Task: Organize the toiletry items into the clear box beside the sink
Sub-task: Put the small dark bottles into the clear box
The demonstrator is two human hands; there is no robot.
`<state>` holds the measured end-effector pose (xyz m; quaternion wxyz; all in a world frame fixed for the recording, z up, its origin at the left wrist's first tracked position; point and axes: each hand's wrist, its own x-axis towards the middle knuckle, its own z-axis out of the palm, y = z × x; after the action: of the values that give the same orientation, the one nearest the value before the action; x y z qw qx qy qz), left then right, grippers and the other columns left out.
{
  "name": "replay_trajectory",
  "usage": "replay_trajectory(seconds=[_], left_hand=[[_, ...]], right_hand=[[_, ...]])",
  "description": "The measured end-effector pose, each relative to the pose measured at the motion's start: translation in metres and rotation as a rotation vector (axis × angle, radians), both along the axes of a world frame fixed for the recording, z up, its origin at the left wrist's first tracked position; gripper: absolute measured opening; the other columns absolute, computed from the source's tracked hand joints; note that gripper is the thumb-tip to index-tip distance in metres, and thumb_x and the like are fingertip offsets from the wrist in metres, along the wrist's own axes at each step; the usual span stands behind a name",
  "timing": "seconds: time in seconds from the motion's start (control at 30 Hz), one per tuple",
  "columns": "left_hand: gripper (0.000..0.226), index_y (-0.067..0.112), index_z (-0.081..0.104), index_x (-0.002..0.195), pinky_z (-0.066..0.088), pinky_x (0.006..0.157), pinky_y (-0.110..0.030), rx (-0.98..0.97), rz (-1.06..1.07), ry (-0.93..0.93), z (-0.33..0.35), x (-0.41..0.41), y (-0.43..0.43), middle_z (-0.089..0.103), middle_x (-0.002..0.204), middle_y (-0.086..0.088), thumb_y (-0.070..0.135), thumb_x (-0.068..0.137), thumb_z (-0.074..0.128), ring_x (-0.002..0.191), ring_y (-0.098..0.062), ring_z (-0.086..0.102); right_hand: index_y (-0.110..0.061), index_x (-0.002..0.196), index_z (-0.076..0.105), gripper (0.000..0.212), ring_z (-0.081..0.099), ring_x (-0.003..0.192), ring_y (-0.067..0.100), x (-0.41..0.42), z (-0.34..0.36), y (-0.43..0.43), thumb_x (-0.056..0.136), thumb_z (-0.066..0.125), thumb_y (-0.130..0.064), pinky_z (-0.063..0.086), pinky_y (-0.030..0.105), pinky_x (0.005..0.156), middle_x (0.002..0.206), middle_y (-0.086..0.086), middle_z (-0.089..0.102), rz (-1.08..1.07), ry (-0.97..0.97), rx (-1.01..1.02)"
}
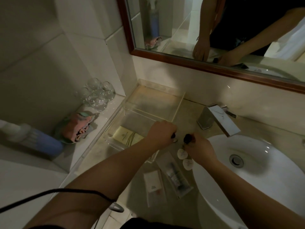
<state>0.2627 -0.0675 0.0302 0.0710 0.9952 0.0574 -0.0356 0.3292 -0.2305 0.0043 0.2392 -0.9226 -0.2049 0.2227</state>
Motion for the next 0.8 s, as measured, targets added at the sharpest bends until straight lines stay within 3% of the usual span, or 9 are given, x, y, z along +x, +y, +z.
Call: replay_trajectory(seconds=[0.1, 0.2, 0.33, 0.5, 0.67, 0.8], left_hand=[[0.017, 0.015, 0.057, 0.085, 0.045, 0.066, -0.032, -0.124, 0.070, -0.069, 0.012, -0.016, 0.025, 0.064, 0.085, -0.007, 0.025, 0.073, 0.063, 0.080, -0.027, 0.059], [0.021, 0.015, 0.057, 0.088, 0.043, 0.063, -0.031, -0.213, 0.140, -0.043, 0.020, -0.035, 0.055, 0.063, 0.084, -0.006, 0.021, 0.071, 0.066, 0.079, -0.026, 0.057], [0.031, 0.016, 0.065, 0.105, 0.050, 0.078, -0.033, -0.402, 0.186, -0.079, 0.018, -0.055, 0.094, 0.068, 0.101, -0.005, 0.013, 0.074, 0.067, 0.092, -0.021, 0.060], [0.029, 0.014, 0.072, 0.102, 0.052, 0.079, -0.031, -0.477, 0.259, -0.044, 0.011, -0.073, 0.126, 0.072, 0.098, -0.005, 0.009, 0.074, 0.073, 0.088, -0.018, 0.064], [0.021, 0.013, 0.073, 0.096, 0.041, 0.067, -0.015, -0.518, 0.248, -0.026, 0.006, -0.077, 0.146, 0.070, 0.093, -0.002, 0.011, 0.076, 0.073, 0.082, -0.010, 0.059], [0.017, 0.017, 0.073, 0.092, 0.048, 0.072, -0.027, -0.506, 0.230, 0.006, -0.007, -0.070, 0.157, 0.071, 0.088, 0.000, 0.015, 0.076, 0.071, 0.079, -0.013, 0.063]], right_hand=[[-0.017, 0.092, 0.052, 0.021, 0.058, 0.070, 0.024, -0.002, 0.011, 0.006, 0.083, 0.064, -0.032, 0.049, 0.036, 0.059, 0.078, 0.002, 0.058, -0.015, -0.024, 0.072], [-0.015, 0.102, 0.055, 0.026, 0.058, 0.077, 0.025, -0.011, 0.025, 0.019, 0.086, 0.065, -0.032, 0.050, 0.037, 0.066, 0.088, 0.004, 0.061, 0.002, -0.028, 0.153], [-0.020, 0.106, 0.057, 0.026, 0.061, 0.080, 0.020, -0.029, 0.036, 0.046, 0.087, 0.064, -0.034, 0.054, 0.040, 0.070, 0.093, -0.001, 0.064, 0.102, -0.069, 0.275], [-0.023, 0.108, 0.059, 0.027, 0.061, 0.081, 0.018, -0.039, 0.035, 0.082, 0.083, 0.063, -0.035, 0.053, 0.035, 0.066, 0.096, -0.002, 0.065, 0.212, -0.090, 0.239], [-0.026, 0.103, 0.060, 0.022, 0.060, 0.078, 0.017, -0.041, 0.027, 0.106, 0.085, 0.061, -0.038, 0.049, 0.032, 0.060, 0.091, -0.002, 0.065, 0.284, -0.120, 0.099], [-0.029, 0.103, 0.060, 0.023, 0.056, 0.086, 0.018, -0.038, 0.019, 0.120, 0.085, 0.061, -0.042, 0.043, 0.031, 0.064, 0.091, -0.003, 0.064, 0.350, -0.228, -0.018]])
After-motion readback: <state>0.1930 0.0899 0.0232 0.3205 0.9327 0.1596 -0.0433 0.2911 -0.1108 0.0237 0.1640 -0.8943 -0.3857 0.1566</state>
